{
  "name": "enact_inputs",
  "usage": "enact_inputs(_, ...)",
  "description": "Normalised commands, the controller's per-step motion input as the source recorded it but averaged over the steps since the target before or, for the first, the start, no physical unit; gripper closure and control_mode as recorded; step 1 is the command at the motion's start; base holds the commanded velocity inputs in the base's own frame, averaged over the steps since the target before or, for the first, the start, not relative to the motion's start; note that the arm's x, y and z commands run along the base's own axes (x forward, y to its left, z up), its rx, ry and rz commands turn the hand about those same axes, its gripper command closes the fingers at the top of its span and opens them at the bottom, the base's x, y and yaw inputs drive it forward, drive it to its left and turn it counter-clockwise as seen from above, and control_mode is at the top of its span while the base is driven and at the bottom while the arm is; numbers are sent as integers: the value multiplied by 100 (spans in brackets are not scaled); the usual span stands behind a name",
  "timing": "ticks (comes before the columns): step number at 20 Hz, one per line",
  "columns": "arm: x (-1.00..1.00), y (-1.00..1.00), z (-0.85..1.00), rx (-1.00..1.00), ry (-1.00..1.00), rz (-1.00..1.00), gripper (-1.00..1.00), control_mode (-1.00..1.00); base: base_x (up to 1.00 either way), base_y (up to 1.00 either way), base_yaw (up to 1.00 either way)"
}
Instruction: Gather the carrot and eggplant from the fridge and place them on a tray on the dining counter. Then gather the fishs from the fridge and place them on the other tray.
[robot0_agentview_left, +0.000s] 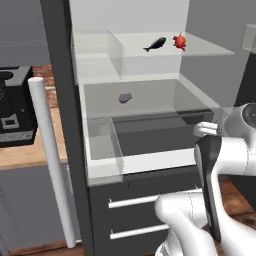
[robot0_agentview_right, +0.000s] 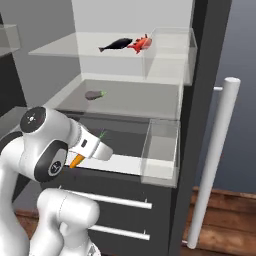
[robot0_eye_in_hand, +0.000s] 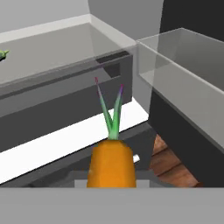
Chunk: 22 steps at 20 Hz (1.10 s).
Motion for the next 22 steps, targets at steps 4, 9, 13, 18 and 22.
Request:
enact_inputs(4,0,0,0,0,0,0,100,100,-86,27,0)
enact_inputs(9,0,0,0,0,0,0,100,100,-85,35,-1)
enact_inputs(13,0,0,0,0,0,0,100,100,-84,38,-2)
enact_inputs(18,0,0,0,0,0,0,100,100,-81,8,-25)
enact_inputs(22,0,0,0,0,0,0,100,100,-70,2,-52)
